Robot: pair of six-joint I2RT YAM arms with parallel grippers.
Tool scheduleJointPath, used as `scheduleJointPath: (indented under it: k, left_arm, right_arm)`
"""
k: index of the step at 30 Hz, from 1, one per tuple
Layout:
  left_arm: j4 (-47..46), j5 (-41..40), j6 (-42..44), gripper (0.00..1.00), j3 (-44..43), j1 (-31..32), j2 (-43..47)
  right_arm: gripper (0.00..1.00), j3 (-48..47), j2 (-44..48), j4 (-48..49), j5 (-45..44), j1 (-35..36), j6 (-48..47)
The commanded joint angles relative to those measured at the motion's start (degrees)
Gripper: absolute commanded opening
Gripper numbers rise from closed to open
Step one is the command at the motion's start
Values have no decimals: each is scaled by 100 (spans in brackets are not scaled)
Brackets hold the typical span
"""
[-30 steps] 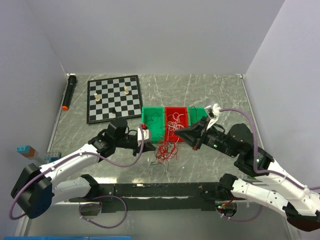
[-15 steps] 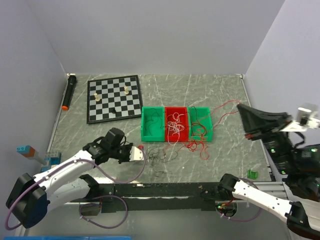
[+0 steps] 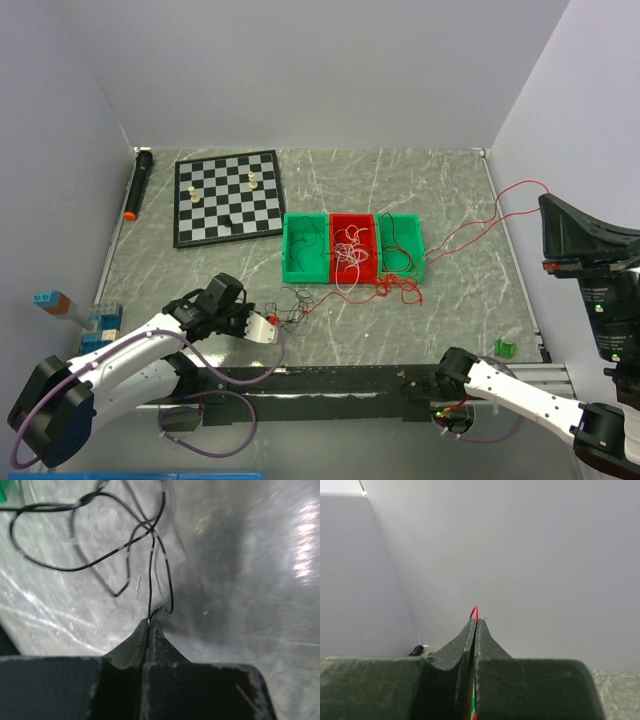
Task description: Untangle the cables
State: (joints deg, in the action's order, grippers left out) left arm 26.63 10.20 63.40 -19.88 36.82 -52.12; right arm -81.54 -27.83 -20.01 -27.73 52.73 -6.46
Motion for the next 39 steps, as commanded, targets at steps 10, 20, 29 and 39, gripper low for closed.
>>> scheduleJointPath:
  k: [10,20,29,39]
  left_arm:
    - [105,-782,-3,1,160,-122,-237]
    - [26,-1274,-3,1,274,-341,-571]
    - [158,-898,-230,1,47,-729,-624]
    - [1159,702,-329,1,-1027,-729,25]
  right_arm:
    - [0,-924,85,1077,-664,-26,-1427]
    - [0,-1629,14,1543,-523,-26,-1911]
    - [0,-1436,15,1448,-602,44,-1859]
    - [0,-12,-547,1755,-673,62,-1692]
